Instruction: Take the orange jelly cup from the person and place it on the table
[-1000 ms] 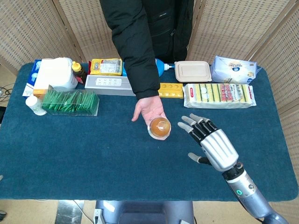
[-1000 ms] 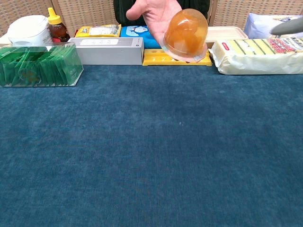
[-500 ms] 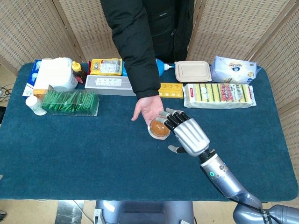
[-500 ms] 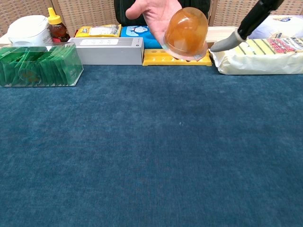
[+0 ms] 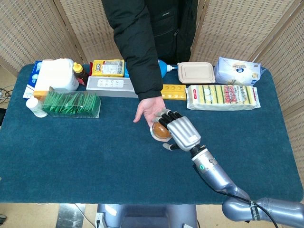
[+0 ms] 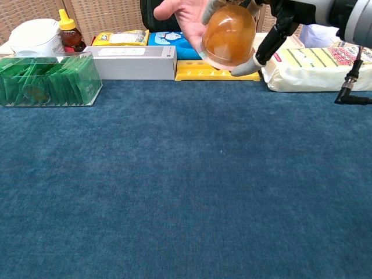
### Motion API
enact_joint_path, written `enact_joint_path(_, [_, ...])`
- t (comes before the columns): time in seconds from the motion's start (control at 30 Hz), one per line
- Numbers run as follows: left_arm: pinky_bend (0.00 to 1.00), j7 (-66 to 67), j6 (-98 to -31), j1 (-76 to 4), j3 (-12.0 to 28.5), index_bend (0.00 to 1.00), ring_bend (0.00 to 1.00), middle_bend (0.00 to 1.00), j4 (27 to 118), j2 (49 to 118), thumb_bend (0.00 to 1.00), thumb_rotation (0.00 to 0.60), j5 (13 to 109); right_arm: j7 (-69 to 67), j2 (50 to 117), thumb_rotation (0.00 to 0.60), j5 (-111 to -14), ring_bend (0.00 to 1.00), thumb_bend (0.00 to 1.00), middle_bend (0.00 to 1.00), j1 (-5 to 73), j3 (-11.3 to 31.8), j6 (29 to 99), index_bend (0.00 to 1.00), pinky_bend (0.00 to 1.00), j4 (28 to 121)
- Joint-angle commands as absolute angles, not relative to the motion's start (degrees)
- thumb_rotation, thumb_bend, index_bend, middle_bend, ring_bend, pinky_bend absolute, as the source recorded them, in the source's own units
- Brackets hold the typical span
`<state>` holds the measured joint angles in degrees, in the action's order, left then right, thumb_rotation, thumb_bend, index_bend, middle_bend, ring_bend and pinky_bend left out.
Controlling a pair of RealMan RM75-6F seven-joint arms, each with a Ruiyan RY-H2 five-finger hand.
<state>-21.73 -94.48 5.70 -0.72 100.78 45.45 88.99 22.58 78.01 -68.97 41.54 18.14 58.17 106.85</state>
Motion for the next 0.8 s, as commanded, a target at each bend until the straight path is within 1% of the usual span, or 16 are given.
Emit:
enact_joint_path(0.03, [0.07, -21.8, -94.4, 5.7, -0.7, 0.00, 0.00, 0.00, 100.7, 45.4, 0.08, 0.600, 89.0, 22.2, 78.4, 0.600, -68.9, 0.22, 0.29, 0.27, 41.9, 18.1, 58.7, 0.29, 0.35, 106.4])
enact_joint_path(0.23, [0.07, -21.8, -94.2, 5.6, -0.7, 0.00, 0.00, 0.00, 100.8, 45.4, 0.08, 0.600, 88.7, 21.9, 78.3, 0.600, -69.1, 0.33, 0.39, 0.37, 42.2, 17.8, 59.9, 0.38, 0.46, 106.8])
enact_joint_path(0.47, [0.07, -21.7, -94.3, 5.7, -0.8, 0.00, 0.00, 0.00, 100.7, 45.4, 0.08, 0.600, 89.0, 24.9, 79.3, 0.600, -69.6, 0.41, 0.46, 0.43, 42.8, 17.1, 62.4, 0.44, 0.55, 105.9])
enact_joint_path(0.63, [0.07, -22.1, -94.2, 5.6, -0.6, 0.00, 0.00, 0.00, 100.7, 45.3, 0.07, 0.600, 88.6, 25.4, 79.0, 0.600, -71.7, 0.44, 0.48, 0.46, 42.3, 16.7, 64.9, 0.47, 0.59, 106.8])
enact_joint_path(0.8, [0.07, -22.3, -94.2, 5.6, -0.7, 0.00, 0.00, 0.00, 100.5, 45.3, 0.07, 0.600, 88.8, 24.5, 76.3, 0.600, -74.7, 0.44, 0.49, 0.46, 41.0, 16.2, 67.0, 0.47, 0.59, 108.8])
